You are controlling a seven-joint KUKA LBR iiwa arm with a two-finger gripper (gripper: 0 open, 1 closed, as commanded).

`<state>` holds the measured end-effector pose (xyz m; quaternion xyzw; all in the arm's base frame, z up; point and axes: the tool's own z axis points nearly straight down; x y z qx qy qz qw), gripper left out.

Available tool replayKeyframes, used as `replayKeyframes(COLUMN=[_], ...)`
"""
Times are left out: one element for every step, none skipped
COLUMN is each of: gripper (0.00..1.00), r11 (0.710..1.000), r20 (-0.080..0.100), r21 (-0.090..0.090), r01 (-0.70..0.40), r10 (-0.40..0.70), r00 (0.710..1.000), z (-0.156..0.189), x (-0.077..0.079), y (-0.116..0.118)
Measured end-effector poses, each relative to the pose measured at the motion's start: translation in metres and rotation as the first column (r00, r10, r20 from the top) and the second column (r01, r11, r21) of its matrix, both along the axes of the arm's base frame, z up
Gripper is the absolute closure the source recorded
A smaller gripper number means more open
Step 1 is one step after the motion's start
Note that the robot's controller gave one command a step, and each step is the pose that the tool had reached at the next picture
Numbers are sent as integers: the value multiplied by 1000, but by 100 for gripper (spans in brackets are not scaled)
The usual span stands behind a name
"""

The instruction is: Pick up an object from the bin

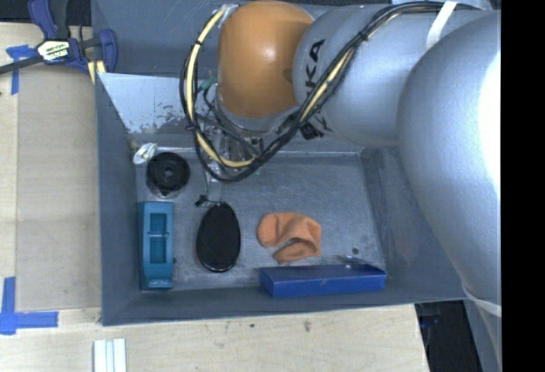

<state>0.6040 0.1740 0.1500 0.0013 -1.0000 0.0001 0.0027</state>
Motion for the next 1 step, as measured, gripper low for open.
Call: replayKeyframes(gripper=[0], r11=[1000], r20=[8], r21=[2], r01=[3], r10=[-3], r00=[1000], z=[5], x=[2], y=[-1])
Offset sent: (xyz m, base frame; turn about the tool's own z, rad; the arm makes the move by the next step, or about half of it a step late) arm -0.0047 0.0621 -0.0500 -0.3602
